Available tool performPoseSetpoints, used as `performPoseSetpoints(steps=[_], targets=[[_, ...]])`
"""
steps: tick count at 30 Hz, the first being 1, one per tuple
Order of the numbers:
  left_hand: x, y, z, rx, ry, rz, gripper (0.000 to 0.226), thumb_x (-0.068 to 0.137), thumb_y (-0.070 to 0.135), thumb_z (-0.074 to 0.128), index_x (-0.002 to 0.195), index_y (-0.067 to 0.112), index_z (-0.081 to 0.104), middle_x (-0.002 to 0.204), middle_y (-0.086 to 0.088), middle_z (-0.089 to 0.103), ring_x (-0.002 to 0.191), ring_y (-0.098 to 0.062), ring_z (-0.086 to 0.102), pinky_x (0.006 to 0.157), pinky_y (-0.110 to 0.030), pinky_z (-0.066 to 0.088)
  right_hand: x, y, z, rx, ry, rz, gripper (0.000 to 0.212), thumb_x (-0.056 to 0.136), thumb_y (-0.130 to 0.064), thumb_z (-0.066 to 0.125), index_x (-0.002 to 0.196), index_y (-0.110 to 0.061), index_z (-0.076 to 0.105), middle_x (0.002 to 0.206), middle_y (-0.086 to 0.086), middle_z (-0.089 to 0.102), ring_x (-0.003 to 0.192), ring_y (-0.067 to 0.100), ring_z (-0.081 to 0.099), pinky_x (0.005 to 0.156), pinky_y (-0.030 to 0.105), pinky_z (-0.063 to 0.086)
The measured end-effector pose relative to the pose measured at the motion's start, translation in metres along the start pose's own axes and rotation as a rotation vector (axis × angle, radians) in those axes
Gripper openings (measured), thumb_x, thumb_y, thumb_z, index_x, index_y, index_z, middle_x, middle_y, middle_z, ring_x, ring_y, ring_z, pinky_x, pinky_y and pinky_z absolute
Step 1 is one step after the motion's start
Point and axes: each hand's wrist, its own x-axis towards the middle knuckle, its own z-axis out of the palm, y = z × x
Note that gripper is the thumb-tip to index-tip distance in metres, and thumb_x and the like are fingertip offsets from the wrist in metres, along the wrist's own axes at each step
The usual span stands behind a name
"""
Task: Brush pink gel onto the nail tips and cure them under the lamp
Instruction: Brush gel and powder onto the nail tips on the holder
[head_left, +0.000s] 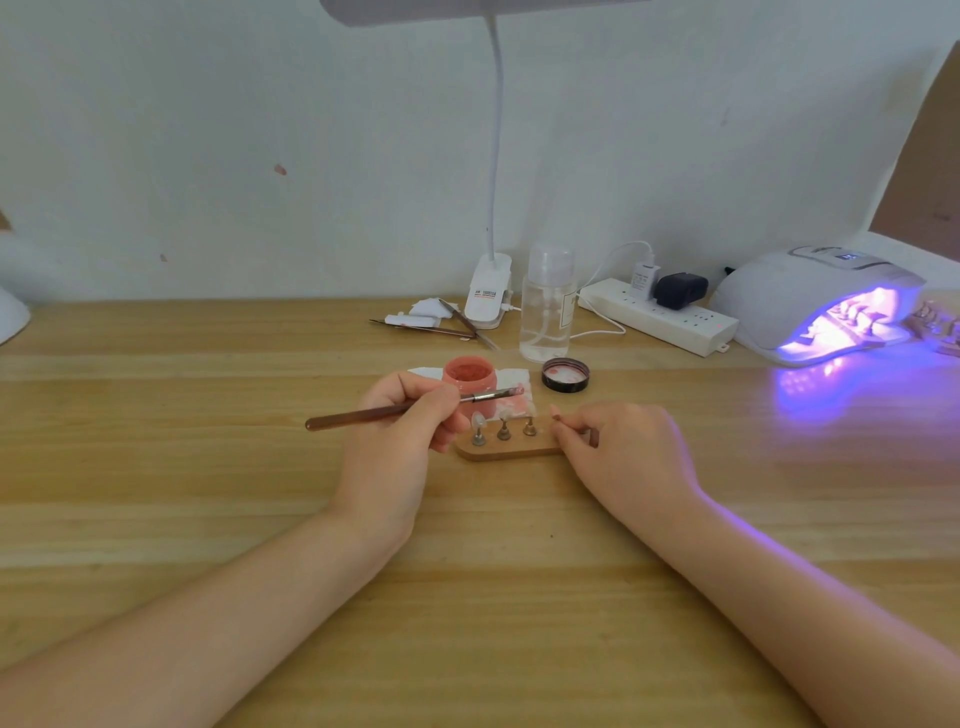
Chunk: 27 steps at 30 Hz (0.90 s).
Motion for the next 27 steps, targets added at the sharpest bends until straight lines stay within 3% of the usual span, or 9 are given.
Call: performPoseSetpoints(steps=[10,14,17,21,24,27], targets=[[0.002,0.0,-0.003,0.01,0.022,0.005,0.024,0.088,-0.002,0.056,0.067,0.01,0.058,0.054,-0.001,0.061,0.05,-0.008,0.053,0.049,-0.016,0.043,-0.003,0.0,-0.004,-0.023,0.024,0.001,0.035,0.092,-0.046,0.049,0.085,-0.023,0.073,0.069,-0.005,0.066,0.074,0.017,0.061,0.066,0.029,0.051],[0.002,0.001,-0.003,0.01,0.025,0.004,0.024,0.088,-0.003,0.055,0.067,0.01,0.058,0.054,-0.001,0.061,0.051,-0.009,0.053,0.05,-0.017,0.043,-0.005,-0.001,-0.017,-0.017,0.179,-0.012,0.035,0.083,-0.056,0.052,0.079,-0.027,0.071,0.055,-0.012,0.053,0.063,0.013,0.054,0.057,0.025,0.036],[0.002,0.001,-0.003,0.012,0.028,0.003,0.023,0.088,-0.003,0.055,0.068,0.009,0.058,0.054,-0.001,0.061,0.051,-0.009,0.053,0.05,-0.017,0.043,0.002,0.011,-0.033,0.108,0.223,-0.008,0.04,0.07,-0.066,0.049,0.075,-0.03,0.066,0.051,-0.013,0.047,0.056,0.005,0.049,0.055,0.025,0.036],[0.001,0.002,-0.003,0.016,0.024,0.0,0.022,0.088,-0.003,0.055,0.069,0.008,0.057,0.054,-0.001,0.061,0.052,-0.009,0.053,0.051,-0.017,0.043,0.015,0.041,-0.043,0.135,0.034,0.083,0.049,0.056,-0.077,0.056,0.076,-0.033,0.061,0.059,-0.01,0.052,0.06,0.004,0.052,0.057,0.027,0.037],[0.001,0.002,-0.003,0.017,0.026,-0.005,0.022,0.089,-0.003,0.055,0.069,0.008,0.057,0.053,-0.001,0.061,0.051,-0.009,0.052,0.051,-0.018,0.042,0.016,0.052,-0.041,0.151,-0.162,0.144,0.065,0.044,-0.083,0.059,0.09,-0.037,0.06,0.068,-0.011,0.053,0.068,0.004,0.054,0.059,0.024,0.038],[0.001,0.002,-0.003,0.013,0.028,-0.008,0.024,0.088,-0.003,0.055,0.068,0.009,0.056,0.053,-0.001,0.061,0.05,-0.009,0.052,0.05,-0.017,0.042,0.016,0.054,-0.034,0.143,-0.258,0.095,0.085,0.035,-0.088,0.055,0.107,-0.041,0.058,0.076,-0.013,0.053,0.074,0.001,0.052,0.061,0.023,0.036]])
